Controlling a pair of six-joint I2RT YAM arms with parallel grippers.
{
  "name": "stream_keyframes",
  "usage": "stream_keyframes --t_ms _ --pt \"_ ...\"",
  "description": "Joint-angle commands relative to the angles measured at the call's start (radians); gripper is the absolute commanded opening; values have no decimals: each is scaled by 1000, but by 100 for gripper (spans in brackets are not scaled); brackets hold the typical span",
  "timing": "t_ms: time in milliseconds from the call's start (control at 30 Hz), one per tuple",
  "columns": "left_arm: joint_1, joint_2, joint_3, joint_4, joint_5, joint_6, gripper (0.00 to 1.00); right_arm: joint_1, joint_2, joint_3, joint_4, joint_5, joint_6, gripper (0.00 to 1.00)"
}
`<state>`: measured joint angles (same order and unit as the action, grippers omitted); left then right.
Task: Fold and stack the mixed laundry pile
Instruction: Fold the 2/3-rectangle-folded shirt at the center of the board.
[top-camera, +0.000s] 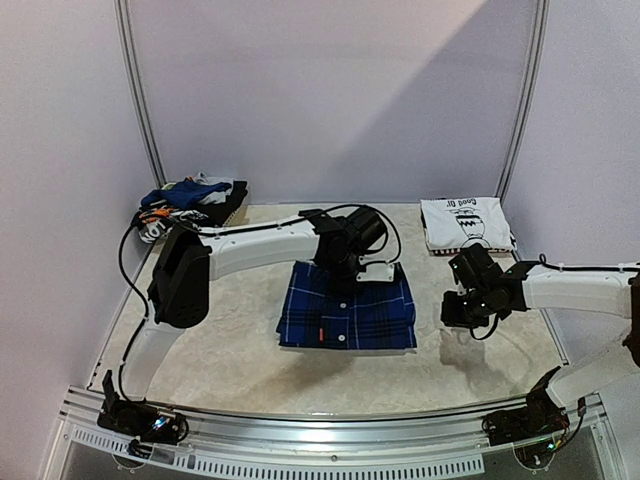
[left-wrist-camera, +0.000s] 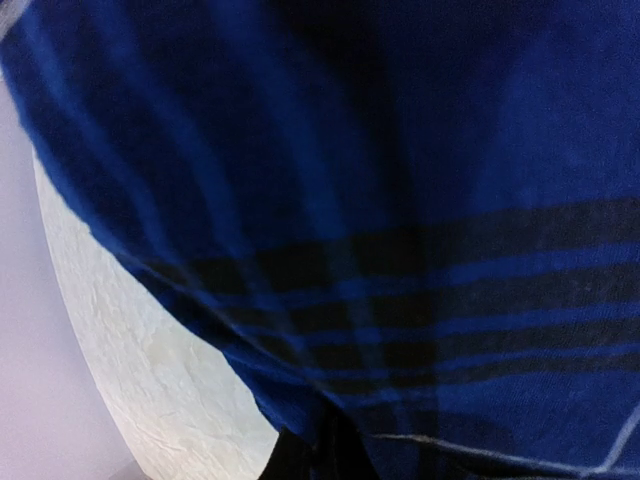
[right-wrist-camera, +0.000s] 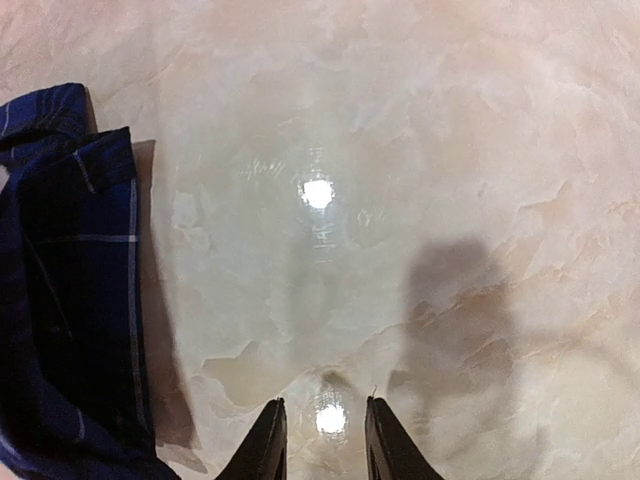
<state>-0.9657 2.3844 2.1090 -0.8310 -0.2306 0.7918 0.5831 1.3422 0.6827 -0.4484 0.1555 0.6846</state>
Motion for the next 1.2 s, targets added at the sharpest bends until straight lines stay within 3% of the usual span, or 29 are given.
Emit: stream_keyframes --t_ms 0,333,533,633,767,800,867,967,1067,1167 --pt "35 61 4 127 -39 60 0 -2 -28 -15 12 2 3 28" --pt "60 180 8 300 -109 92 0 -3 -22 -13 43 -41 -6 26" --pt "65 155 -85 451 -154 82 3 -1 -45 2 54 -63 -21 25" --pt "65 117 -103 475 -169 33 25 0 -61 26 41 -72 -32 26" --pt "66 15 -179 579 -210 -71 77 1 -99 71 38 -106 -58 30" --pt "66 -16 -204 597 -209 -115 94 3 -107 79 50 -135 -65 31" --pt "71 -86 -249 613 -208 -200 100 4 -121 88 80 -211 -83 38" --pt "77 -229 -353 612 -194 -346 100 3 -137 86 130 -283 -100 59" --pt "78 -384 -512 625 -129 -477 100 2 -141 71 184 -309 -106 83" --pt "82 -538 -697 665 -85 -595 100 -3 -120 70 231 -336 -118 95"
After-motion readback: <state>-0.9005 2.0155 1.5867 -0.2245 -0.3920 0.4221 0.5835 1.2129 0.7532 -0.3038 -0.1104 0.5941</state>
